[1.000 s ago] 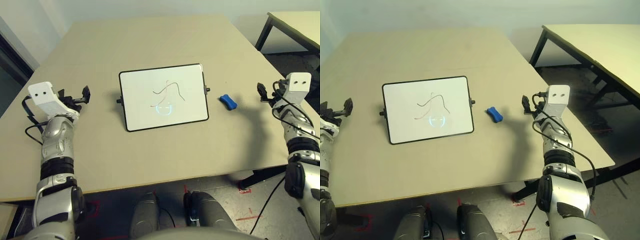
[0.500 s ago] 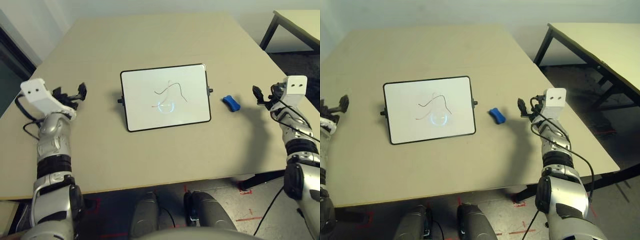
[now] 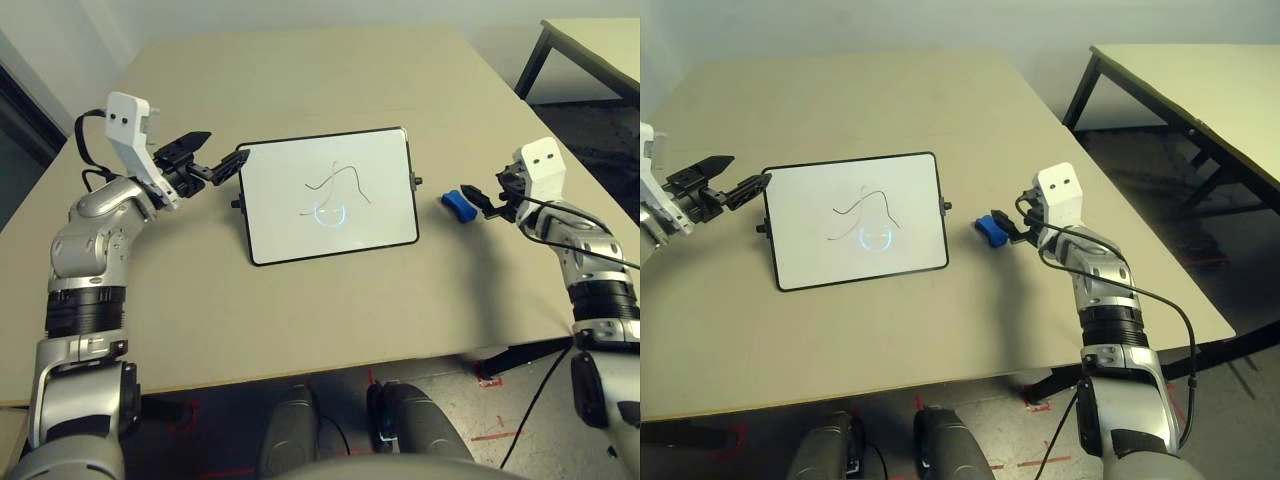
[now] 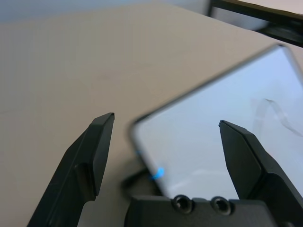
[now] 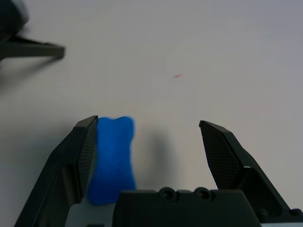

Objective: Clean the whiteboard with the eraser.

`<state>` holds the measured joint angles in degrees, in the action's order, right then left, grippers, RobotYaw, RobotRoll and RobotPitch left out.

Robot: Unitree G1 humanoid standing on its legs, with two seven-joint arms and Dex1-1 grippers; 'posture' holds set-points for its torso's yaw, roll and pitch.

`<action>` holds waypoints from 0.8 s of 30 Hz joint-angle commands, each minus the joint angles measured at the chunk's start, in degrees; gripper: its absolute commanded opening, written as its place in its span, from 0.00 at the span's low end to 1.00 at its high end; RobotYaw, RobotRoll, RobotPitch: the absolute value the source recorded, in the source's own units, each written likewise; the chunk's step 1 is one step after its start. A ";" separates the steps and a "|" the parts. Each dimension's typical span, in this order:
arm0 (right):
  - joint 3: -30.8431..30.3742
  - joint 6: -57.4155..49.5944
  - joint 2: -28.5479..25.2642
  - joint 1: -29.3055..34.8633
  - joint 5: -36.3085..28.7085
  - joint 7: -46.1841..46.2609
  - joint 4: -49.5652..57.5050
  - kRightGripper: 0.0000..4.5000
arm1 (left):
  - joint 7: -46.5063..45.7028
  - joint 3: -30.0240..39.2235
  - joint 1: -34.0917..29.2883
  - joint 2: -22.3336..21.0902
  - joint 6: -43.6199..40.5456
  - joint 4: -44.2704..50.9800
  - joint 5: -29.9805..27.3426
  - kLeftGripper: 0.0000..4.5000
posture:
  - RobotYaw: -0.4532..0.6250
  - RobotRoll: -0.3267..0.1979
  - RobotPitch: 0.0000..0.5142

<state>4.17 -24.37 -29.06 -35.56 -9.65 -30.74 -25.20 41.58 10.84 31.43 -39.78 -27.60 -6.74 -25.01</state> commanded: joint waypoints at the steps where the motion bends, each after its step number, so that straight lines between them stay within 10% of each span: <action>1: -1.89 -1.03 0.52 0.23 1.19 -0.94 -0.17 0.99 | 1.33 -2.95 -0.02 1.10 -2.30 2.79 -0.06 1.00 | 0.38 0.62 0.15; 17: -5.01 -2.85 1.84 0.50 4.37 -1.12 -2.88 0.99 | 7.34 -11.76 3.89 3.14 -6.72 4.28 1.52 1.00 | 0.37 0.62 0.14; 24: -5.68 -6.12 2.09 1.47 4.73 -0.86 0.19 0.49 | 7.96 -11.91 4.74 3.56 -5.79 2.49 2.04 1.00 | 0.36 0.62 0.14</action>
<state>-0.82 -29.16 -27.20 -35.10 -5.55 -31.70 -25.80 49.10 -0.70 35.83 -36.38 -33.79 -3.60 -23.94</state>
